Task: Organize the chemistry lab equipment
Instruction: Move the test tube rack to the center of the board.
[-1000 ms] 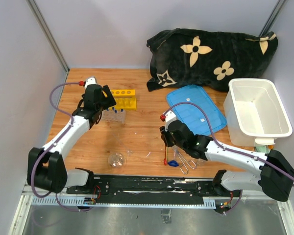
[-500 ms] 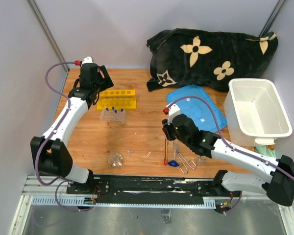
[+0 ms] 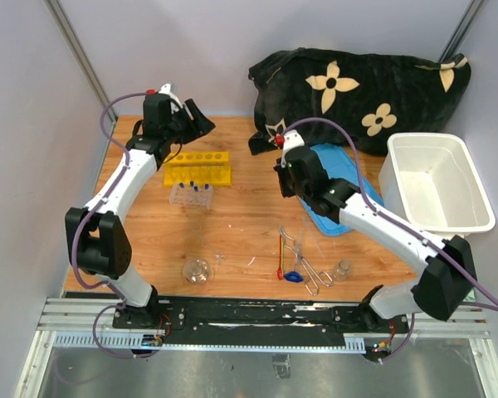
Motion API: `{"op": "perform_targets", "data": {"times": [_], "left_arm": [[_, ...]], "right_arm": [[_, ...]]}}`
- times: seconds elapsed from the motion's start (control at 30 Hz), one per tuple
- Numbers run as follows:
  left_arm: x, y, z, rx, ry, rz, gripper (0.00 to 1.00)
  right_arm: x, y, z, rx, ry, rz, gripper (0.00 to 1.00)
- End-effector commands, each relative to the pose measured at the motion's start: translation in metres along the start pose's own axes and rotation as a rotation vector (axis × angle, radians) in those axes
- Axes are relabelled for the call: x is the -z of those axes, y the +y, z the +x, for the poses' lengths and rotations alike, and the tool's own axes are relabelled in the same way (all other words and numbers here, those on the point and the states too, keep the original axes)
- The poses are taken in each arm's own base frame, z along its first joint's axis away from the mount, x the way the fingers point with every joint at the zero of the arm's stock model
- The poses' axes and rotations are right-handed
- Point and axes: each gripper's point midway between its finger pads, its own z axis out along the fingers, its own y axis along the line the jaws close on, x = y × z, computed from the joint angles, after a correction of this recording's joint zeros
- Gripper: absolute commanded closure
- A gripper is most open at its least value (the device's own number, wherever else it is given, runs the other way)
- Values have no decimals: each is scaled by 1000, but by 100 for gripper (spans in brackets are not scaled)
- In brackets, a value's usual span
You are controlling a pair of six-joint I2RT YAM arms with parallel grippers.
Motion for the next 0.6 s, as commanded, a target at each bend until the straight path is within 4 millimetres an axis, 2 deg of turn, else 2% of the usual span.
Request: {"op": "perform_targets", "data": {"times": [0.0, 0.1, 0.23, 0.4, 0.57], "left_arm": [[-23, -51, 17, 17, 84, 213, 37], [-47, -63, 38, -17, 153, 227, 36], [-75, -62, 61, -32, 219, 194, 37], [-90, -53, 84, -113, 255, 88, 38], [-105, -42, 97, -162, 293, 2, 37]], "right_arm": [[-4, -12, -25, -13, -3, 33, 99], [0, -17, -34, -35, -37, 52, 97], [9, -24, -27, -46, -29, 75, 96], [24, -36, -8, -52, -21, 108, 95], [38, -46, 12, -43, 0, 126, 94]]}}
